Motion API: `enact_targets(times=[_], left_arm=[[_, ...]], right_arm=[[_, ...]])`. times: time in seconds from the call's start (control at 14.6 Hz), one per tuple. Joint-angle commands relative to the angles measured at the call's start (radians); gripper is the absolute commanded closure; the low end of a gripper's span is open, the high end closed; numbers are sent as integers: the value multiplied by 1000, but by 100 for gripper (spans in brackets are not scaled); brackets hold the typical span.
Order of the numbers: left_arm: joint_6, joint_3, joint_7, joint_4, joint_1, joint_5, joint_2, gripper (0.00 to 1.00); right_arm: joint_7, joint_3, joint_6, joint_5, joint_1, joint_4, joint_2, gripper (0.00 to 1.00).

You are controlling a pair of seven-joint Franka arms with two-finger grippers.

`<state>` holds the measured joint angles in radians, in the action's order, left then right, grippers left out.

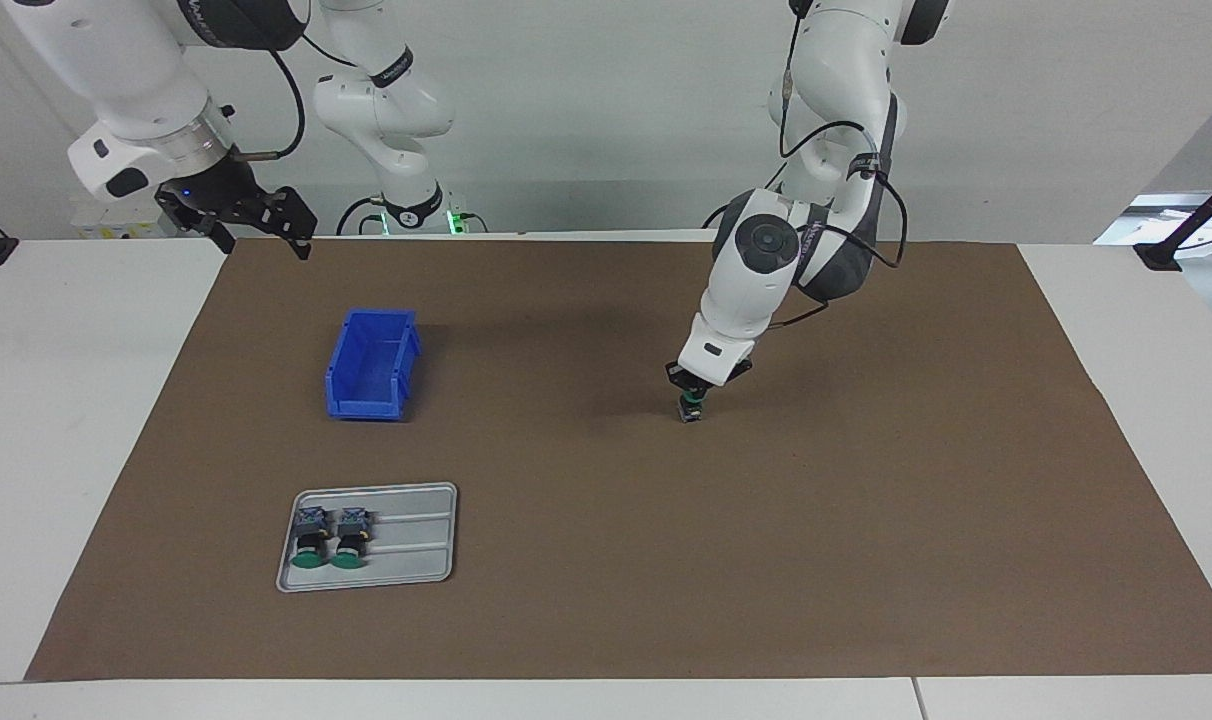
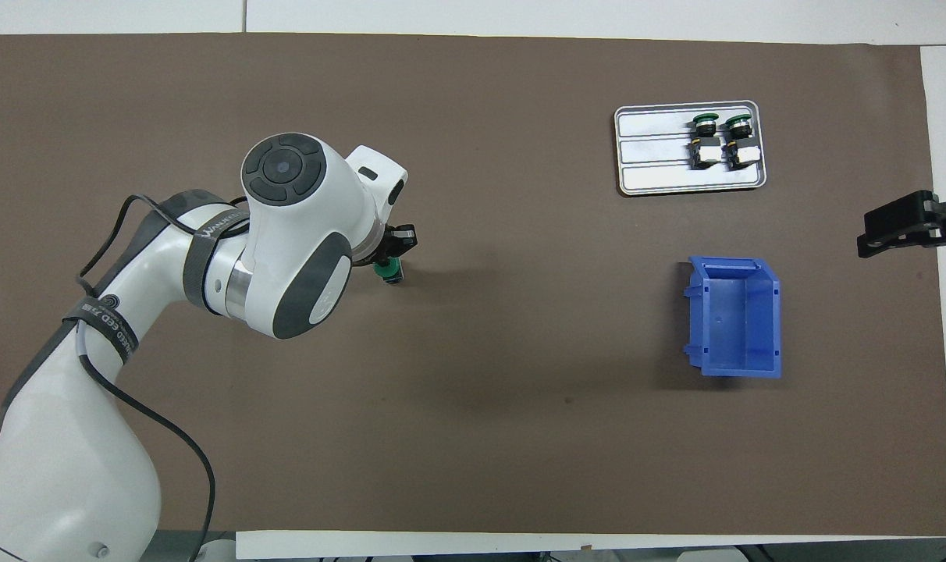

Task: Place and press button with both arms
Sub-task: 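Hold the left gripper pressed down on the button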

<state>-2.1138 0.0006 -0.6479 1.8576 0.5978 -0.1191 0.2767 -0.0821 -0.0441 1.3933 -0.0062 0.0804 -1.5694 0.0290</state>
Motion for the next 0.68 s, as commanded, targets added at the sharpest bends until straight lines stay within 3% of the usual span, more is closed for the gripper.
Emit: enact_targets(times=[0.0, 0.41, 0.61], left_arm=[[-63, 6, -13, 57, 27, -2, 12, 99], [-51, 6, -9, 46, 17, -4, -4, 97], [18, 16, -1, -4, -1, -4, -42, 90]], right_arm=[[25, -2, 6, 20, 9, -12, 9, 1], [25, -2, 6, 20, 9, -14, 9, 1], [25, -2, 6, 20, 9, -14, 9, 1]])
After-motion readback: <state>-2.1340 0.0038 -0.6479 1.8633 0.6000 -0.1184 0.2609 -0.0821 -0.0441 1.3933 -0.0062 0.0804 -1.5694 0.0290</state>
